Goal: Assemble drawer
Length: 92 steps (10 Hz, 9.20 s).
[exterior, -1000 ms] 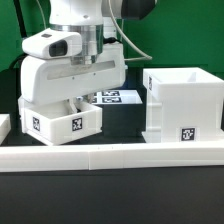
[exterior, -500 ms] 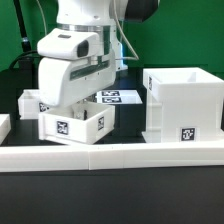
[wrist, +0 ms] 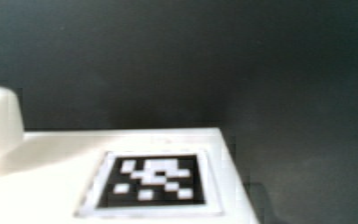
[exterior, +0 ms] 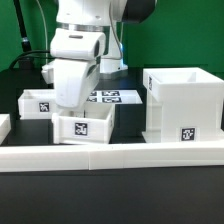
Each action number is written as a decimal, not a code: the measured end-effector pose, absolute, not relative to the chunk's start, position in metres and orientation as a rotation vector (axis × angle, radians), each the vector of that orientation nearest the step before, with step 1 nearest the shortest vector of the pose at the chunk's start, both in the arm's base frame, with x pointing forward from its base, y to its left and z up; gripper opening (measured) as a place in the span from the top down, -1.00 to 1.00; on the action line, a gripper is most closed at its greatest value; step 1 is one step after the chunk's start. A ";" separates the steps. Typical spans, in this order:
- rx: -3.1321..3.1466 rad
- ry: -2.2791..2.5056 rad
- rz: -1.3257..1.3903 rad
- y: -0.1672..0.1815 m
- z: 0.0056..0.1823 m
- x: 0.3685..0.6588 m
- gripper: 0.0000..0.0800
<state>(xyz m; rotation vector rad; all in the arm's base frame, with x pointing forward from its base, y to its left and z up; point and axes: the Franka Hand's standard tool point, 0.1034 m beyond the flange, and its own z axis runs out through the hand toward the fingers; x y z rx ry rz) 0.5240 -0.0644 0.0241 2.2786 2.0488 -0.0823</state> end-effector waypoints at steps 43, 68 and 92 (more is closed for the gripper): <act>2.227 2.106 -0.078 -0.003 0.012 0.535 0.89; 2.181 2.165 -0.178 -0.042 0.069 0.547 -0.62; 2.554 2.114 0.080 0.021 0.031 0.559 -0.62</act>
Offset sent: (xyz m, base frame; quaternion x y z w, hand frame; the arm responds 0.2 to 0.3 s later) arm 0.0000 0.0000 0.0000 0.0000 0.0000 0.0000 1.0000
